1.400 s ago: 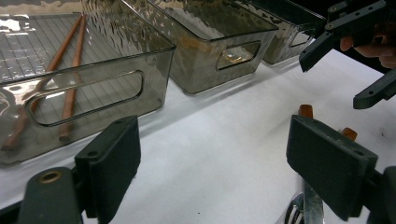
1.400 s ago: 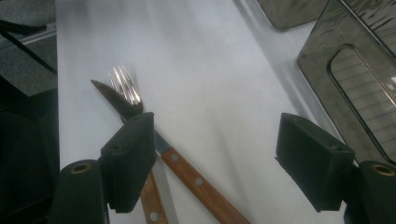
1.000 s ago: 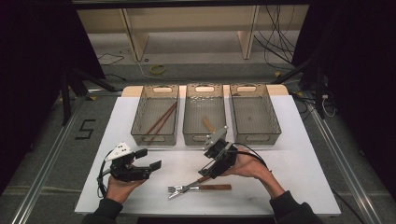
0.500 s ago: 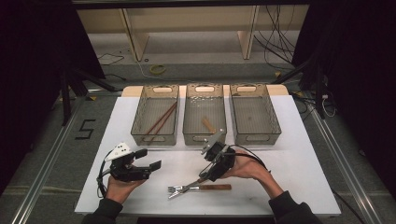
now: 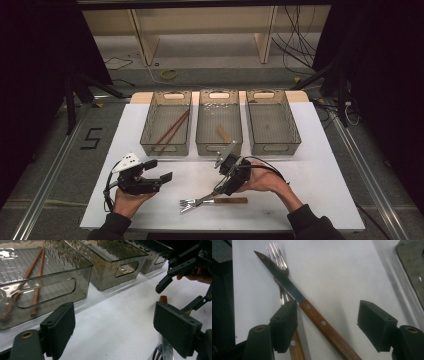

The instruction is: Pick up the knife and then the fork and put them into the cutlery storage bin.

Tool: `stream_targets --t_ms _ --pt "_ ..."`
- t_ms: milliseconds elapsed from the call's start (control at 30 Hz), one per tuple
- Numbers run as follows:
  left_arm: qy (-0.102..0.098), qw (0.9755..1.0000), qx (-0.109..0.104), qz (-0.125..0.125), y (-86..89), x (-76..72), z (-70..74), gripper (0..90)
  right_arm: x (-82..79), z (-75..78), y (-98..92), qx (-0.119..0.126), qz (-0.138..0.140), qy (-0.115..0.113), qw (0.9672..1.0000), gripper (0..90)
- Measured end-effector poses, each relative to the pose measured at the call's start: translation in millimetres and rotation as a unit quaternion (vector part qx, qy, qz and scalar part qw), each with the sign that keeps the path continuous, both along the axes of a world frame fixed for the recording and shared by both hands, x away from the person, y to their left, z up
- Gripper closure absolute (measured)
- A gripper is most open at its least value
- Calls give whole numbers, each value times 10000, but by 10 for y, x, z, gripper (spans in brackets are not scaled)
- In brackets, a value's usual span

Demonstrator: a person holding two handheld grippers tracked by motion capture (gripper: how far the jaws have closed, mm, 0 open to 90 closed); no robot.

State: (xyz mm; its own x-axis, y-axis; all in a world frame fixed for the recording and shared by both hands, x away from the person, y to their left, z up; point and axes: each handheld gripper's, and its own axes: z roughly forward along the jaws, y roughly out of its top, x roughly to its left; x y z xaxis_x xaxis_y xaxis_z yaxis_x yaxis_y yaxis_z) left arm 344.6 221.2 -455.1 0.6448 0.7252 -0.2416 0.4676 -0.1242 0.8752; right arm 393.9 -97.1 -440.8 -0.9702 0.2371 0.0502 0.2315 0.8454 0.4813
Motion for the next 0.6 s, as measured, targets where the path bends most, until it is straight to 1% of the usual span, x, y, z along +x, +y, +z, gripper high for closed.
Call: stream_targets --t_ms 100,133,167,233,267,300,333,367,467,500,533,600 --pt "-4 10000 14 -15 -2 2 4 175 -18 -14 12 -78 20 3 10000 364" --pt "-9 10000 23 -21 -4 1 3 175 -17 -24 16 -103 74 -18 9999 370" --pt "-1 10000 24 -21 -5 0 2 175 -20 -27 22 -144 115 12 9998 379" --pt "-2 10000 22 -25 -5 2 3 175 -25 -47 36 -199 148 -2 9997 393" --pt "-8 10000 14 -24 -6 2 4 175 -30 -51 40 -273 157 19 9995 398" --pt "-12 10000 13 -25 -8 1 5 175 -28 -63 44 -320 230 19 9992 402" --pt "-9 10000 13 -27 -10 1 4 175 -33 -85 52 -301 242 2 9993 407" --pt "-6 10000 18 -32 -11 2 2 175 -27 -86 56 -401 311 22 9987 414" --pt "-6 10000 18 -28 -11 2 3 175 -16 -127 73 -469 358 43 9982 429" --pt "-6 10000 16 -26 -10 1 3 175 -4 -132 77 -524 374 85 9979 434" --pt "-4 10000 17 -26 -9 2 3 175 2 -150 79 -503 368 105 9980 440" --pt "-2 10000 33 -29 -9 4 1 175 16 -169 80 -577 387 124 9975 447"
